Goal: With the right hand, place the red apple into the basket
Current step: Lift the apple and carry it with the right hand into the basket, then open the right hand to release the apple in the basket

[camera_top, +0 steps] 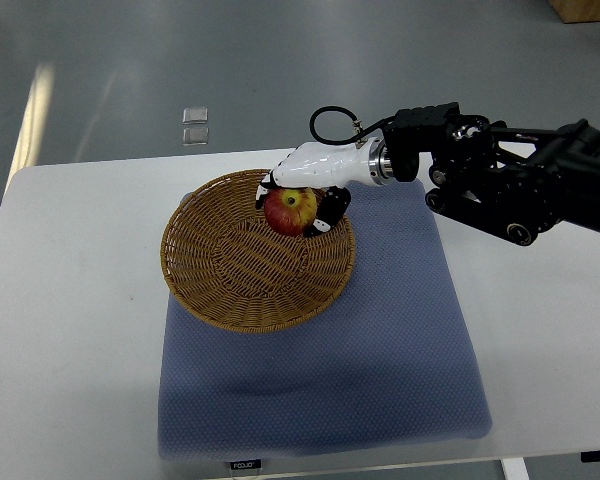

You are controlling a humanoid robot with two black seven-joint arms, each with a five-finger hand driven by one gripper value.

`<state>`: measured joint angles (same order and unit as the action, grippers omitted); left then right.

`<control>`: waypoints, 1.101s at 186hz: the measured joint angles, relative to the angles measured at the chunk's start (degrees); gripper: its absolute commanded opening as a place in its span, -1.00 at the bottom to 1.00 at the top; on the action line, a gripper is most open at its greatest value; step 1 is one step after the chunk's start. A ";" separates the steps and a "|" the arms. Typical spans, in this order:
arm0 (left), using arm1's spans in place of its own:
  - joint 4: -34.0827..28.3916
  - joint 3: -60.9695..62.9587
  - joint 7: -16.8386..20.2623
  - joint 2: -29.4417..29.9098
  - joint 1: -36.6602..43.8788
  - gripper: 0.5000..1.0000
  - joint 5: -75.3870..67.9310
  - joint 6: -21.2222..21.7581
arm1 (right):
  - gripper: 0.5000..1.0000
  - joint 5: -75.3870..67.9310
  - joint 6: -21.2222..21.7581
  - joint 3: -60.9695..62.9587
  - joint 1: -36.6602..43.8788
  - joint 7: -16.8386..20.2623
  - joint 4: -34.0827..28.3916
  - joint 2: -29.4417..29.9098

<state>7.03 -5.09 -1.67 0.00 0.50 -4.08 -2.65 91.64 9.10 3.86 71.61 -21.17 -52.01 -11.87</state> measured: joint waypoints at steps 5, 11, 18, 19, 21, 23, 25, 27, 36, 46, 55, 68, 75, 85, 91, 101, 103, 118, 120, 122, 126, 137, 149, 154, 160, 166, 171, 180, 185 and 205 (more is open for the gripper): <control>0.00 0.00 0.00 0.00 -0.03 1.00 0.00 0.00 | 0.09 0.01 -0.01 0.00 -0.26 0.00 0.03 0.33; 0.00 0.00 0.00 0.00 -0.04 1.00 -0.01 0.00 | 0.09 0.00 -0.07 -0.01 -0.54 -0.02 0.04 0.72; 0.00 0.00 0.00 0.00 -0.05 1.00 -0.02 0.00 | 0.10 0.00 -0.29 -0.01 -1.05 0.00 0.13 1.48; 0.00 0.00 0.00 0.00 -0.05 1.00 -0.03 0.00 | 0.10 0.01 -0.31 -0.01 -1.12 0.00 0.13 1.58; 0.00 0.00 0.00 0.00 -0.05 1.00 -0.03 0.00 | 0.10 0.01 -0.34 -0.02 -1.24 0.00 0.13 1.76; 0.00 0.00 0.00 0.00 -0.06 1.00 -0.03 0.00 | 0.10 0.01 -0.36 -0.04 -1.34 -0.02 0.12 1.91; 0.00 0.00 0.00 0.00 -0.06 1.00 -0.04 0.00 | 0.10 0.01 -0.40 -0.05 -1.44 -0.02 0.12 2.07; 0.00 0.00 0.00 0.00 -0.06 1.00 -0.04 0.00 | 0.10 0.00 -0.46 -0.05 -1.54 -0.01 0.13 2.22; 0.00 0.00 0.00 0.00 -0.05 1.00 -0.05 0.00 | 0.10 0.02 -0.74 -0.06 -1.96 0.00 0.29 2.99; 0.00 0.00 0.00 0.00 -0.04 1.00 -0.05 0.00 | 0.11 0.07 -0.91 -0.06 -2.20 -0.01 0.45 3.65; 0.00 0.00 0.00 0.00 -0.05 1.00 -0.05 0.00 | 0.11 0.07 -1.19 -0.06 -2.47 0.00 0.92 4.26; 0.00 0.00 0.00 0.00 -0.06 1.00 -0.05 0.00 | 0.14 0.07 -1.63 -0.05 -2.86 -0.01 1.74 5.17; 0.00 0.00 0.00 0.00 -0.06 1.00 -0.05 0.00 | 0.18 0.07 -1.83 -0.04 -3.07 0.00 2.14 5.45; 0.00 0.00 0.00 0.00 -0.06 1.00 -0.05 0.00 | 0.27 0.07 -2.11 -0.02 -3.39 0.00 2.45 5.74; 0.00 0.00 0.00 0.00 -0.06 1.00 -0.05 0.00 | 0.29 0.06 -2.36 -0.02 -3.58 0.00 2.63 6.04; 0.00 -0.01 0.00 0.00 -0.07 1.00 -0.05 0.00 | 0.33 0.05 -2.87 0.00 -3.83 0.00 2.89 6.46; 0.00 0.00 0.00 0.00 -0.06 1.00 -0.05 0.00 | 0.35 0.05 -2.98 0.00 -3.90 0.00 2.94 6.52; 0.00 0.00 0.00 0.00 -0.03 1.00 -0.05 0.00 | 0.41 0.03 -3.62 0.01 -4.49 0.00 3.18 6.76; 0.00 0.00 0.00 0.00 -0.03 1.00 -0.05 0.00 | 0.41 0.03 -3.66 0.01 -4.58 0.00 3.20 6.78; 0.00 0.00 0.00 0.00 -0.04 1.00 -0.05 0.00 | 0.42 0.03 -3.70 0.01 -4.66 0.00 3.22 6.79; 0.00 0.00 0.00 0.00 -0.04 1.00 -0.05 0.00 | 0.42 0.03 -3.76 0.01 -4.82 0.00 3.25 6.82; 0.00 0.00 0.00 0.00 -0.04 1.00 -0.05 0.00 | 0.43 0.03 -3.88 0.01 -5.22 0.00 3.30 6.85; 0.00 0.00 0.00 0.00 -0.06 1.00 -0.05 0.00 | 0.43 0.03 -3.91 0.01 -5.43 -0.01 3.32 6.85; 0.00 0.00 0.00 0.00 -0.07 1.00 -0.05 0.00 | 0.44 0.01 -3.91 0.01 -5.47 -0.01 3.32 6.85; 0.00 -0.01 0.00 0.00 -0.07 1.00 -0.05 0.00 | 0.44 -0.01 -3.91 0.01 -5.50 -0.01 3.32 6.85; 0.00 -0.01 0.00 0.00 -0.06 1.00 -0.04 0.00 | 0.44 -0.03 -3.92 0.01 -5.51 -0.01 3.32 6.85; 0.00 0.00 0.00 0.00 -0.04 1.00 -0.04 0.00 | 0.45 -0.05 -3.92 0.01 -5.51 -0.01 3.32 6.85; 0.00 0.00 0.00 0.00 -0.01 1.00 -0.03 0.00 | 0.48 -0.05 -3.92 0.01 -5.51 -0.02 3.32 6.86; 0.00 0.00 0.00 0.00 0.00 1.00 -0.03 0.00 | 0.50 -0.06 -3.93 0.02 -5.52 -0.02 3.32 6.86; 0.00 0.00 0.00 0.00 -0.04 1.00 0.00 0.00 | 0.56 -0.21 -3.94 0.31 -5.50 -0.02 3.33 6.77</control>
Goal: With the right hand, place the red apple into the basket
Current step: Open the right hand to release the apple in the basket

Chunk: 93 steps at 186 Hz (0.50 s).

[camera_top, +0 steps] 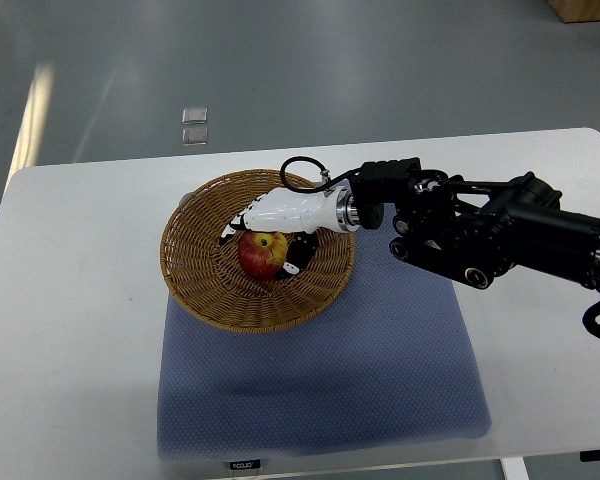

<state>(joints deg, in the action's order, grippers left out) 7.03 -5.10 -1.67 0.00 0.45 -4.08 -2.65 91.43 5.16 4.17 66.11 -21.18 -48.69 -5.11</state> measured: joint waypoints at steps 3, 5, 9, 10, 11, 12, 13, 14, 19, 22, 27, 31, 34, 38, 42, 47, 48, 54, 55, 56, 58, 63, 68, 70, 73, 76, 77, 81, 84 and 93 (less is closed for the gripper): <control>0.00 0.00 0.00 0.00 0.00 1.00 0.00 0.00 | 0.56 -0.03 0.00 0.06 0.04 0.00 0.00 -0.05; 0.00 0.00 0.00 0.00 0.00 1.00 0.01 0.00 | 0.57 -0.05 0.00 0.09 0.09 0.00 0.00 -0.09; 0.00 0.00 0.00 0.00 -0.01 1.00 0.01 0.00 | 0.57 -0.09 0.00 0.17 0.20 0.00 0.00 -0.17; 0.00 0.00 0.00 0.00 -0.01 1.00 0.00 0.00 | 0.58 -0.10 0.00 0.19 0.24 0.00 0.00 -0.19; 0.00 0.00 0.00 0.00 -0.01 1.00 0.00 0.00 | 0.58 -0.11 0.00 0.21 0.27 0.00 0.00 -0.22; 0.00 0.00 0.00 0.00 -0.01 1.00 0.00 0.00 | 0.58 -0.12 0.00 0.24 0.30 0.00 0.00 -0.24; 0.00 0.00 0.00 0.00 -0.01 1.00 0.00 0.00 | 0.58 -0.13 0.00 0.26 0.34 0.00 0.00 -0.27; 0.00 0.00 0.00 0.00 -0.01 1.00 0.00 0.00 | 0.58 -0.13 0.00 0.28 0.37 0.00 0.00 -0.29; 0.00 0.00 0.00 0.00 -0.02 1.00 0.00 0.00 | 0.58 -0.16 0.01 0.37 0.53 0.00 0.00 -0.48; 0.00 0.00 0.00 0.00 -0.02 1.00 0.00 0.00 | 0.59 -0.17 0.02 0.40 0.60 -0.01 0.00 -0.58; 0.00 0.00 0.00 0.00 -0.01 1.00 0.00 0.00 | 0.60 -0.18 0.07 0.44 0.69 -0.03 0.00 -0.76; 0.00 0.00 0.00 0.00 -0.01 1.00 0.00 0.00 | 0.60 -0.18 0.10 0.47 0.78 -0.06 0.00 -0.89; 0.00 0.00 0.00 0.00 0.00 1.00 0.00 0.00 | 0.61 -0.20 0.11 0.49 0.87 -0.10 0.00 -1.02; 0.00 0.00 0.00 0.00 -0.01 1.00 0.00 0.00 | 0.62 -0.22 0.12 0.51 0.95 -0.16 0.00 -1.17; 0.00 0.00 0.00 0.00 -0.02 1.00 0.00 0.00 | 0.63 -0.24 0.12 0.53 1.00 -0.22 -0.01 -1.37; 0.00 0.00 0.00 0.00 -0.02 1.00 0.00 0.00 | 0.64 -0.25 0.12 0.54 1.06 -0.28 -0.03 -1.69; 0.00 0.00 0.00 0.00 -0.02 1.00 0.00 0.00 | 0.64 -0.26 0.12 0.55 1.07 -0.30 -0.03 -1.76; 0.00 0.00 0.00 0.00 -0.03 1.00 -0.01 0.00 | 0.64 -0.31 0.12 0.56 1.10 -0.38 -0.06 -2.36; 0.00 0.00 0.00 0.00 -0.02 1.00 -0.01 0.00 | 0.64 -0.33 0.12 0.56 1.10 -0.40 -0.06 -2.46; 0.00 0.00 0.00 0.00 -0.02 1.00 -0.01 0.00 | 0.64 -0.35 0.12 0.56 1.10 -0.41 -0.07 -2.56; 0.00 0.00 0.00 0.00 -0.02 1.00 -0.01 0.00 | 0.64 -0.45 0.11 0.56 1.12 -0.46 -0.09 -2.97; 0.00 0.00 0.00 0.00 0.00 1.00 -0.01 0.00 | 0.64 -0.62 0.11 0.56 1.17 -0.51 -0.10 -3.46; 0.00 0.00 0.00 0.00 0.00 1.00 -0.01 0.00 | 0.65 -0.79 0.08 0.57 1.24 -0.54 -0.12 -3.92; 0.00 0.00 0.00 0.00 -0.01 1.00 -0.01 0.00 | 0.65 -0.86 0.07 0.58 1.26 -0.54 -0.12 -4.05; 0.00 0.00 0.00 0.00 -0.02 1.00 -0.01 0.00 | 0.65 -0.99 0.06 0.58 1.30 -0.57 -0.16 -4.28; 0.00 0.00 0.00 0.00 -0.03 1.00 -0.01 0.00 | 0.65 -1.15 0.05 0.58 1.36 -0.59 -0.19 -4.54; 0.00 0.00 0.00 0.00 -0.03 1.00 -0.01 0.00 | 0.65 -1.21 0.04 0.58 1.38 -0.59 -0.19 -4.64; 0.00 -0.01 0.01 0.00 -0.03 1.00 -0.01 0.00 | 0.65 -1.47 0.02 0.60 1.50 -0.61 -0.20 -5.06; 0.00 0.00 0.01 0.00 -0.02 1.00 -0.01 0.00 | 0.65 -1.75 -0.01 0.64 1.62 -0.62 -0.19 -5.51; 0.00 0.00 0.00 0.00 0.00 1.00 -0.01 0.00 | 0.65 -2.30 -0.05 0.67 1.85 -0.65 -0.19 -6.30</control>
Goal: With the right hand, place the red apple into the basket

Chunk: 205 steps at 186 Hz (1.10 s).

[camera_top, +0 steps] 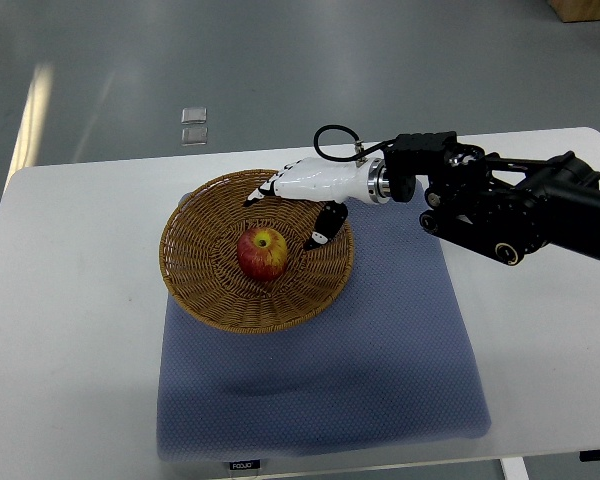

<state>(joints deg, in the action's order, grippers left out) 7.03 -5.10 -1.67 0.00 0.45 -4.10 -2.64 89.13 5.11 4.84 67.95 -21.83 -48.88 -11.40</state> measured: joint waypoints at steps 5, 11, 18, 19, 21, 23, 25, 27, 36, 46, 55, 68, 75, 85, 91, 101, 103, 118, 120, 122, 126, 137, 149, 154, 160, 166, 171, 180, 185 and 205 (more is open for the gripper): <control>0.00 0.00 0.00 0.00 -0.02 1.00 0.00 0.00 | 0.65 -0.60 0.00 0.00 0.13 -0.07 -0.02 -0.55; 0.00 -0.01 0.01 0.00 -0.03 1.00 0.00 0.00 | 0.65 -1.31 -0.01 0.00 0.27 -0.10 0.00 -1.15; 0.00 0.00 0.01 0.00 0.00 1.00 0.00 0.00 | 0.65 -2.15 -0.02 0.01 0.35 -0.11 0.00 -1.78; 0.00 0.00 0.00 0.00 0.00 1.00 0.00 0.00 | 0.65 -2.29 -0.02 0.01 0.35 -0.12 -0.01 -1.87; 0.00 0.00 0.00 0.00 0.00 1.00 0.00 0.00 | 0.65 -2.62 -0.02 0.01 0.35 -0.14 -0.01 -2.04; 0.00 0.00 0.00 0.00 0.00 1.00 0.00 0.00 | 0.65 -2.96 -0.02 0.01 0.35 -0.14 -0.01 -2.23; 0.00 0.00 0.00 0.00 0.00 1.00 0.00 0.00 | 0.65 -3.32 -0.02 0.01 0.35 -0.14 0.00 -2.42; 0.00 0.00 0.00 0.00 -0.01 1.00 0.00 0.00 | 0.65 -3.86 -0.02 0.02 0.34 -0.15 0.03 -2.72; 0.00 0.00 0.01 0.00 -0.01 1.00 0.00 0.00 | 0.65 -5.57 -0.06 0.12 0.21 -0.16 0.08 -3.47; 0.00 0.00 0.00 0.00 0.00 1.00 0.00 0.00 | 0.65 -7.55 -0.07 0.46 0.01 -0.19 0.13 -3.97; 0.00 0.00 0.00 0.00 -0.03 1.00 0.00 0.00 | 0.65 -9.74 -0.07 1.33 -0.27 -0.21 0.30 -4.19; 0.00 0.00 0.00 0.00 -0.02 1.00 -0.01 0.00 | 0.65 -13.65 -0.03 3.70 -1.22 -0.22 0.67 -4.48; 0.00 -0.01 0.01 0.00 0.00 1.00 -0.01 0.00 | 0.65 -16.02 0.04 5.32 -1.90 -0.21 1.03 -4.71; 0.00 0.00 0.00 0.00 -0.01 1.00 -0.01 0.00 | 0.65 -19.82 0.08 7.93 -2.96 -0.15 1.53 -4.79; 0.00 0.00 0.00 0.00 -0.02 1.00 -0.01 0.00 | 0.65 -22.41 0.05 9.84 -3.74 -0.10 1.92 -4.75; 0.00 0.00 0.00 0.00 -0.01 1.00 -0.01 0.00 | 0.65 -26.89 0.01 13.18 -5.41 -0.06 2.46 -4.56; 0.00 0.00 0.00 0.00 -0.01 1.00 -0.01 0.00 | 0.65 -27.64 0.00 13.77 -5.77 -0.06 2.55 -4.53; 0.00 0.00 0.00 0.00 -0.02 1.00 -0.01 0.00 | 0.65 -32.68 -0.02 17.71 -8.71 -0.05 3.25 -4.31; 0.00 0.00 0.00 0.00 -0.02 1.00 -0.01 0.00 | 0.65 -33.46 -0.02 18.32 -9.24 -0.05 3.41 -4.26; 0.00 0.00 0.00 0.00 -0.03 1.00 -0.01 0.00 | 0.65 -33.96 -0.02 18.72 -9.57 -0.05 3.51 -4.23; 0.00 0.00 0.00 0.00 -0.02 1.00 -0.01 0.00 | 0.65 -34.92 -0.02 19.50 -10.25 -0.05 3.72 -4.14; 0.00 0.00 0.00 0.00 -0.01 1.00 -0.01 0.00 | 0.65 -37.47 -0.02 21.52 -12.01 -0.07 4.13 -3.88; 0.00 0.00 0.00 0.00 -0.01 1.00 -0.01 0.00 | 0.65 -40.67 -0.02 23.71 -13.77 -0.12 4.50 -3.56; 0.00 0.00 0.00 0.00 -0.01 1.00 -0.01 0.00 | 0.65 -42.05 -0.02 24.56 -14.35 -0.14 4.59 -3.38; 0.00 0.00 0.00 0.00 -0.01 1.00 -0.01 0.00 | 0.65 -44.18 -0.02 25.71 -15.00 -0.14 4.69 -3.12; 0.00 0.00 0.00 0.00 -0.02 1.00 -0.01 0.00 | 0.65 -46.25 -0.02 26.70 -15.47 -0.14 4.75 -2.89; 0.00 0.00 0.00 0.00 -0.02 1.00 -0.01 0.00 | 0.65 -48.05 -0.02 27.43 -15.83 -0.14 4.82 -2.74; 0.00 0.00 0.00 0.00 -0.03 1.00 -0.01 0.00 | 0.65 -51.88 -0.02 28.62 -16.44 -0.14 5.03 -2.51; 0.00 0.00 0.00 0.00 -0.01 1.00 -0.01 0.00 | 0.65 -53.82 -0.02 29.04 -16.67 -0.14 5.18 -2.40; 0.00 0.00 0.00 0.00 -0.02 1.00 -0.01 0.00 | 0.65 -62.46 -0.05 30.06 -17.44 -0.02 5.73 -1.08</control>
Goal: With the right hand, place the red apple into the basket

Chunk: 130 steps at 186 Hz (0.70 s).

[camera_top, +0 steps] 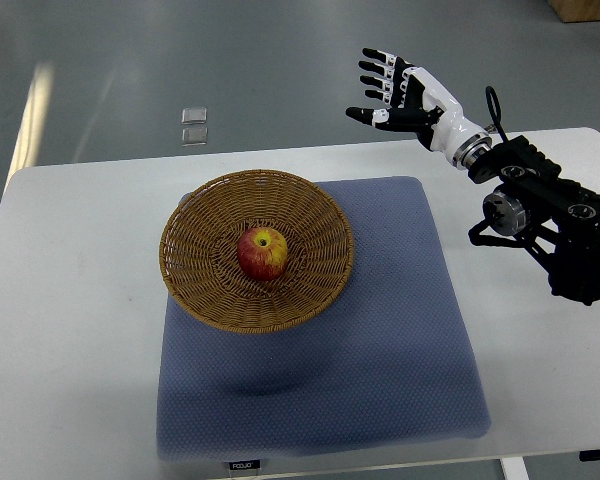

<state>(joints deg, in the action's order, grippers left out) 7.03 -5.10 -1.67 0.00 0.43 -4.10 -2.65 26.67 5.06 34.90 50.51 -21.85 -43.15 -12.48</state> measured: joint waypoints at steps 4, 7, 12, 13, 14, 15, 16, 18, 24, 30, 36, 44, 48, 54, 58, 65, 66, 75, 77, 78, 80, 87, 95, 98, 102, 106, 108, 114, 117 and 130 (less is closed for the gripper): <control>0.00 0.00 0.00 0.00 0.00 1.00 0.00 0.00 | 0.65 -1.30 0.00 0.09 -0.21 0.02 0.05 0.26; 0.00 0.00 0.01 0.00 0.00 1.00 0.00 0.00 | 0.65 -2.21 0.00 0.15 -0.39 0.03 0.08 0.44; 0.00 0.00 0.00 0.00 0.01 1.00 0.00 0.00 | 0.65 -3.53 0.00 0.23 -0.71 0.04 0.14 0.71; 0.00 0.00 0.00 0.00 0.01 1.00 0.00 0.00 | 0.65 -3.76 0.00 0.24 -0.77 0.04 0.14 0.76; 0.00 0.00 0.00 0.00 0.02 1.00 0.00 0.00 | 0.65 -3.98 0.00 0.25 -0.83 0.04 0.16 0.82; 0.00 0.00 0.00 0.00 0.02 1.00 0.00 0.00 | 0.65 -4.19 0.00 0.26 -0.88 0.04 0.17 0.87; 0.00 0.00 0.00 0.00 0.02 1.00 0.00 0.00 | 0.65 -4.39 0.00 0.27 -0.94 0.04 0.18 0.92; 0.00 0.00 0.00 0.00 0.02 1.00 0.00 0.00 | 0.65 -4.77 0.00 0.29 -1.04 0.05 0.20 1.03; 0.00 0.00 0.00 0.00 0.02 1.00 0.00 0.00 | 0.65 -5.85 -0.01 0.39 -1.32 0.06 0.27 1.38; 0.00 0.00 0.00 0.00 0.02 1.00 0.00 0.00 | 0.65 -6.84 -0.04 0.80 -1.54 0.11 0.37 1.97; 0.00 0.00 0.00 0.00 0.01 1.00 0.00 0.00 | 0.65 -7.92 -0.04 1.55 -1.77 0.26 0.54 2.78; 0.00 0.00 0.00 0.00 0.00 1.00 0.00 0.00 | 0.66 -8.95 -0.02 2.52 -1.95 0.44 0.81 3.52; 0.00 0.00 0.00 0.00 0.00 1.00 0.00 -0.01 | 0.66 -9.57 0.05 3.30 -2.19 0.54 0.98 3.91; 0.00 0.00 0.00 0.00 0.00 1.00 0.00 -0.01 | 0.66 -10.35 0.16 4.56 -2.71 0.74 1.19 4.34; 0.00 0.00 0.00 0.00 0.01 1.00 0.00 -0.01 | 0.66 -10.76 0.18 5.22 -2.99 0.90 1.30 4.55; 0.00 0.00 0.00 0.00 0.02 1.00 0.00 -0.01 | 0.66 -11.35 0.24 6.20 -3.42 1.18 1.44 4.88; 0.00 0.00 0.00 0.00 0.02 1.00 0.00 -0.01 | 0.66 -11.44 0.24 6.32 -3.47 1.24 1.46 4.93; 0.00 0.00 0.00 0.00 0.00 1.00 0.00 -0.01 | 0.67 -12.65 0.29 7.52 -3.77 1.96 1.65 5.65; 0.00 0.00 0.00 0.00 0.00 1.00 0.00 -0.01 | 0.67 -12.95 0.33 7.78 -3.82 2.13 1.68 5.81; 0.00 0.00 0.00 0.00 0.00 1.00 0.00 -0.01 | 0.67 -13.10 0.36 7.92 -3.84 2.21 1.69 5.88; 0.00 0.00 0.00 0.00 -0.01 1.00 0.00 -0.01 | 0.67 -13.56 0.47 8.31 -3.89 2.44 1.72 6.09; 0.00 0.00 0.01 0.00 0.00 1.00 0.00 -0.01 | 0.67 -14.64 0.89 9.15 -4.00 2.85 1.78 6.43; 0.00 0.00 0.00 0.00 0.01 1.00 0.00 -0.01 | 0.68 -15.68 1.90 9.86 -4.17 3.13 1.81 6.65; 0.00 0.00 0.00 0.00 0.01 1.00 0.00 -0.01 | 0.68 -16.08 2.68 10.16 -4.32 3.19 1.84 6.72; 0.00 0.00 0.00 0.00 0.02 1.00 0.00 -0.01 | 0.68 -16.38 3.61 10.44 -4.50 3.21 1.89 6.77; 0.00 0.00 0.00 0.00 0.02 1.00 0.00 -0.01 | 0.68 -16.61 4.61 10.70 -4.68 3.21 1.97 6.82; 0.00 0.00 0.00 0.00 0.03 1.00 0.00 -0.01 | 0.69 -16.69 5.08 10.82 -4.76 3.21 2.01 6.84; 0.00 0.00 0.00 0.00 0.05 1.00 0.00 -0.01 | 0.69 -16.91 6.69 11.23 -5.01 3.13 2.21 6.91; 0.00 0.00 0.00 0.00 0.05 1.00 0.00 -0.01 | 0.69 -16.95 7.48 11.52 -5.09 3.08 2.43 6.97; 0.00 0.00 0.00 0.00 0.04 1.00 0.00 -0.01 | 0.69 -17.06 11.05 13.14 -5.32 2.81 3.77 7.23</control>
<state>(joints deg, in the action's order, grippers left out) 7.03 -5.10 -1.67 0.00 0.47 -4.10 -2.66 9.61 16.10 48.04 45.19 -19.04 -39.38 -5.25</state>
